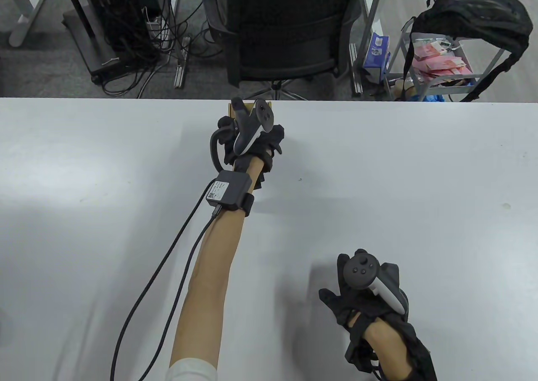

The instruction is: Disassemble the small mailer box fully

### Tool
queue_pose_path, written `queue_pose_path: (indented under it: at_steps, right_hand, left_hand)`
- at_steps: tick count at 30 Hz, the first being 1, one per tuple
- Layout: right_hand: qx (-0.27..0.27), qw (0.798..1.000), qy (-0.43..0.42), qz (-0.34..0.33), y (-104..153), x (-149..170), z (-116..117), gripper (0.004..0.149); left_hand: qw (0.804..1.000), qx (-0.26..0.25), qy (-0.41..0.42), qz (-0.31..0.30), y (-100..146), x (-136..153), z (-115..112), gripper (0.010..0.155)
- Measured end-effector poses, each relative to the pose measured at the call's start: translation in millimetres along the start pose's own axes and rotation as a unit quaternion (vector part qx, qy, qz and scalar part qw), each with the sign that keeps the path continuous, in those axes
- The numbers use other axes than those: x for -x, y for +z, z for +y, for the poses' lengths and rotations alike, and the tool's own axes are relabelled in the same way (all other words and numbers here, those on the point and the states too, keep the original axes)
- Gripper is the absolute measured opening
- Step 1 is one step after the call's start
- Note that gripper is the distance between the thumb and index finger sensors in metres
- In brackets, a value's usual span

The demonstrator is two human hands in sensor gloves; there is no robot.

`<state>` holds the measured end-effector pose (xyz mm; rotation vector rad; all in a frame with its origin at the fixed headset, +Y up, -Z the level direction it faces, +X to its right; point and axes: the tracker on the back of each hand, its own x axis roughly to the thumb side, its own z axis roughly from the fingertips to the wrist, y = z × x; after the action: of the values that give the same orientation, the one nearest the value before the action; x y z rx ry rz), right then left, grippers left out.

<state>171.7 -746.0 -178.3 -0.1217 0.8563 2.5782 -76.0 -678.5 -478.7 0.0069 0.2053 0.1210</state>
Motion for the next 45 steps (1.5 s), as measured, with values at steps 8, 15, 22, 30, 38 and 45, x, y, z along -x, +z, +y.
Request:
queue_pose_path:
  at_steps: [8,15,22,30,38,45]
  right_hand:
    - [0.001,1.0,-0.003,0.0,0.3,-2.0,0.6,0.084]
    - [-0.005,1.0,-0.008,0.004,0.7,-1.6,0.2,0.084]
    - [0.004,1.0,-0.015,0.005,2.6,-1.0,-3.6,0.084]
    - [0.012,1.0,-0.018,0.008,4.1,-0.7,-6.4,0.084]
    - [0.005,1.0,-0.019,0.007,4.3,-0.5,-6.3,0.084]
    - [0.007,1.0,-0.018,0.002,4.6,-1.2,-5.8,0.084]
  left_hand:
    - [1.0,-0.001,-0.016,-0.019,57.6,-3.9,-2.3,0.083]
    - [0.999,0.003,-0.013,-0.034,113.3,-1.2,-2.3,0.082]
    - [0.999,0.011,0.006,-0.045,160.0,4.5,1.8,0.083]
    - [0.999,0.023,0.013,-0.033,217.5,13.5,4.3,0.082]
    - [0.999,0.018,-0.01,-0.038,273.2,17.5,4.9,0.083]
    - [0.998,0.025,-0.001,-0.066,298.9,14.5,-0.3,0.083]
